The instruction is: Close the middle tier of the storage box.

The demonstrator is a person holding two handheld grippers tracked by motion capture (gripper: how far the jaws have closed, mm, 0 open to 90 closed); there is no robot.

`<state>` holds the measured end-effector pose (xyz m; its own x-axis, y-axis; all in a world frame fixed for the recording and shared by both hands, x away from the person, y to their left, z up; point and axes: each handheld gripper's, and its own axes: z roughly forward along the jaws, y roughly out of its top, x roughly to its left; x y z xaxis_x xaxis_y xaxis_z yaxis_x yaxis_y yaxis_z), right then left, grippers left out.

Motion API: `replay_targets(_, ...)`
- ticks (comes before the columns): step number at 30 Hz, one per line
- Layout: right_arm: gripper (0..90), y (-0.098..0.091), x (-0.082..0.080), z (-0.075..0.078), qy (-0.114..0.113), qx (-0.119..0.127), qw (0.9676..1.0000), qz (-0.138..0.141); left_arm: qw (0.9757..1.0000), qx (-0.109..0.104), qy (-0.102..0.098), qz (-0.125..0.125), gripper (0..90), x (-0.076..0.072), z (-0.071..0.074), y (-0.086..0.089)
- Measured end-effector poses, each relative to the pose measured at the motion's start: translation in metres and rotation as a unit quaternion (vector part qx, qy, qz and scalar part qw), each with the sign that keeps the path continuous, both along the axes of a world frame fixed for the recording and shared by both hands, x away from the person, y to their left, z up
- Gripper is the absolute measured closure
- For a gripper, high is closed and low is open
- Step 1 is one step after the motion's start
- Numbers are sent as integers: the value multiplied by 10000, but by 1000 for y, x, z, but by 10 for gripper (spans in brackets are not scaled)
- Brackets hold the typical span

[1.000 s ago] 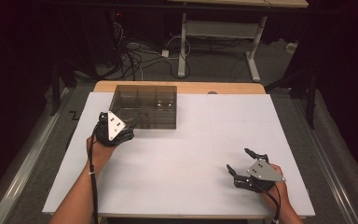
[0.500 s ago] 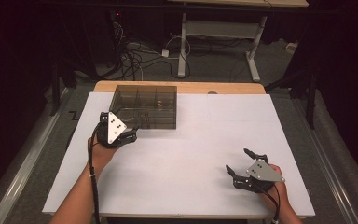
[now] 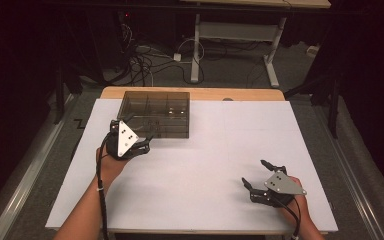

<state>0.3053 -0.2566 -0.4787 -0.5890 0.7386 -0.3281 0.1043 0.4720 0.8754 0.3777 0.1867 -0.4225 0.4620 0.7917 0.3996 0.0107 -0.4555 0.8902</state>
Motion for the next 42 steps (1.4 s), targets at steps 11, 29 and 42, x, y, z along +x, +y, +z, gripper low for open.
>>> replay_targets(11, 174, 3, -1, 0, 40, -7, 10000, 66, 10000, -5, -11, -87, 191, -3, 2, -5)
replay_targets(29, 171, 6, -3, 1, 51, -1, 9999, 142, 9996, 42, -70, -257, 191, -10, 5, -13)
replay_targets(42, 170, 8, -5, 2, 57, 18, 9998, 180, 9990, 66, -109, -430, 190, -15, 7, -23)
